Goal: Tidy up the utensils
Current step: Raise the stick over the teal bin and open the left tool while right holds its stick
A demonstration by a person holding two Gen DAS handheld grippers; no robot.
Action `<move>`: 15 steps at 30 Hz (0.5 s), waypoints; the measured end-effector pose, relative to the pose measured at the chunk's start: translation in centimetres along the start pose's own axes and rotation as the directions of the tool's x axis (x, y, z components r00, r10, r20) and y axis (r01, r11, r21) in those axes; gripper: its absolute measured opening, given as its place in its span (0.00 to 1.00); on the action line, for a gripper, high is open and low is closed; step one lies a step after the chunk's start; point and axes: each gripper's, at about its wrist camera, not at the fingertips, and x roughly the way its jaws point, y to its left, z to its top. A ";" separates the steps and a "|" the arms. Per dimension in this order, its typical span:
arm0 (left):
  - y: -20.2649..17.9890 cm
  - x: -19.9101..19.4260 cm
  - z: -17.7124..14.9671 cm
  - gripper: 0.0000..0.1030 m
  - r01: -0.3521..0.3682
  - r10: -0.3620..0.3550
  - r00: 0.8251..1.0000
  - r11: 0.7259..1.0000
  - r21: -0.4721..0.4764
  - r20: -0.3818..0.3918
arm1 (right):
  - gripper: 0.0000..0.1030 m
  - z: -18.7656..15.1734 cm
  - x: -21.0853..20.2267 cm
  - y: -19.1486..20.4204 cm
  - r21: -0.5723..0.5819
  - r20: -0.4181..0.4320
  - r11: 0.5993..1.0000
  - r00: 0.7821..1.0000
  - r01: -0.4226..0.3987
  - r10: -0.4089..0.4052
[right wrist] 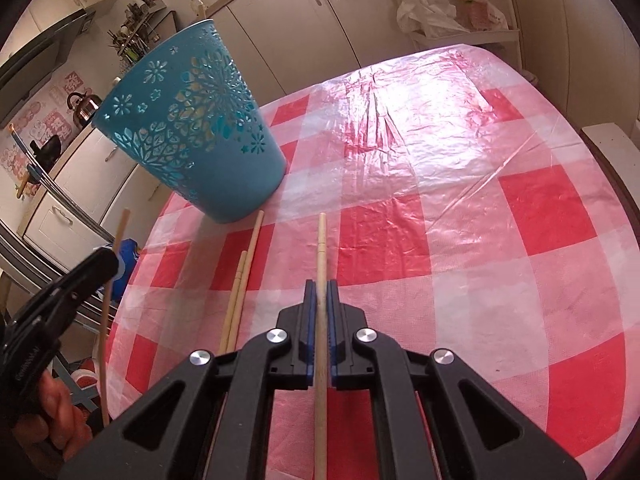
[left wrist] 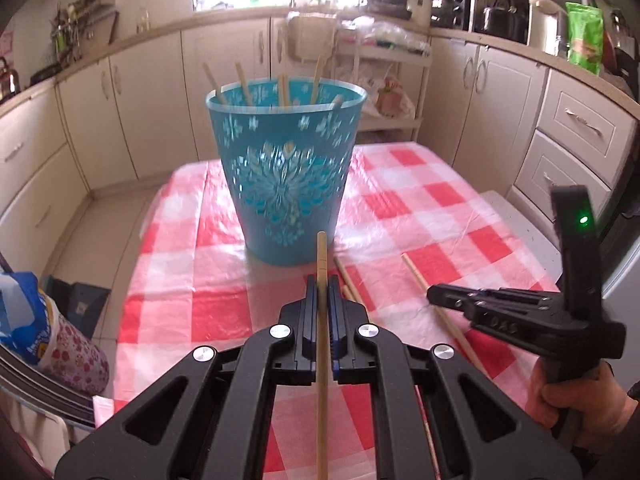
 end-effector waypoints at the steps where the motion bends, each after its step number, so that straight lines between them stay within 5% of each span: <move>1: -0.2 -0.6 0.1 0.05 -0.002 0.002 1.000 1.000 0.009 0.020 | 0.06 0.0 -0.1 0.1 -0.005 0.004 1.000 1.000 0.002 -0.002; 15: 0.1 -5.0 0.5 0.05 0.015 -0.015 0.989 1.000 0.001 0.145 | 0.06 -0.3 -1.0 0.8 -0.044 0.069 0.999 0.998 -0.007 0.010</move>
